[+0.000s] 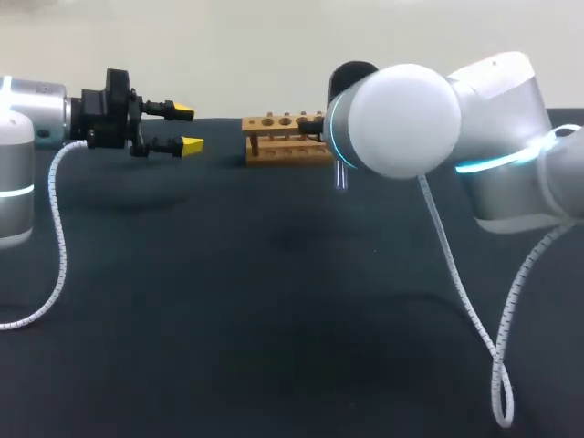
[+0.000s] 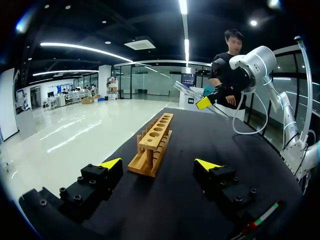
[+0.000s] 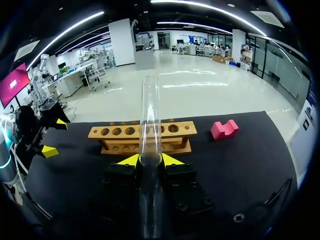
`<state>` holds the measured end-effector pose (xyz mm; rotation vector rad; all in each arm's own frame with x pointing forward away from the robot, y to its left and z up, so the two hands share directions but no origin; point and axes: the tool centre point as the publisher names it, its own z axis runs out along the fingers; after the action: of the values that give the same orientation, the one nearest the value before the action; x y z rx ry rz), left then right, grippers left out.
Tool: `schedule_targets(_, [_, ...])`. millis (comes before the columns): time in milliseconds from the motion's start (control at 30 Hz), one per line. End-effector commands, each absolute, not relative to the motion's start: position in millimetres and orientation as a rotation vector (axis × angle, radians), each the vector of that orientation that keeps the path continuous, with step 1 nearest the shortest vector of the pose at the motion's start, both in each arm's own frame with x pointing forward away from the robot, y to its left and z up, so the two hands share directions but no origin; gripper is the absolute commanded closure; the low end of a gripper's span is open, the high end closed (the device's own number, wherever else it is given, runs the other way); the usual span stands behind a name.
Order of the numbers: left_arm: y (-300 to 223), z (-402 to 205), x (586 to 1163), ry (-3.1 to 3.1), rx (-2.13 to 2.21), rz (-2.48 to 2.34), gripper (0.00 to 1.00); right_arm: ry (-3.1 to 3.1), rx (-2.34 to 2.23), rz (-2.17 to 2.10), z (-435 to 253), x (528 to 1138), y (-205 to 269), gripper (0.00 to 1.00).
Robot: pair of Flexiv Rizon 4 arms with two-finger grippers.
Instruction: Grasp the test tube, adjust it, and insert it.
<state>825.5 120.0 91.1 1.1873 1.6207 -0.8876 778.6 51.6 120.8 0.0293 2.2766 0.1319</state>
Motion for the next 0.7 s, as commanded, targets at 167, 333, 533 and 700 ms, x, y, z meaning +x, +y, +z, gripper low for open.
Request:
schedule_targets(167, [121,90,824,1.615,1.184,-0.883,0.0,2.303,-0.008,0.131,101,804,64,1.0])
schedule_targets(333, [121,90,824,1.615,1.184,-0.883,0.0,2.33,-0.029,0.131,91,811,69,1.0])
schedule_targets(533, [121,90,824,1.615,1.184,-0.883,0.0,2.372,-0.037,0.135,76,818,71,1.0])
schedule_targets(700, [121,90,824,1.615,1.184,-0.883,0.0,2.41,-0.022,0.137,67,821,70,1.0])
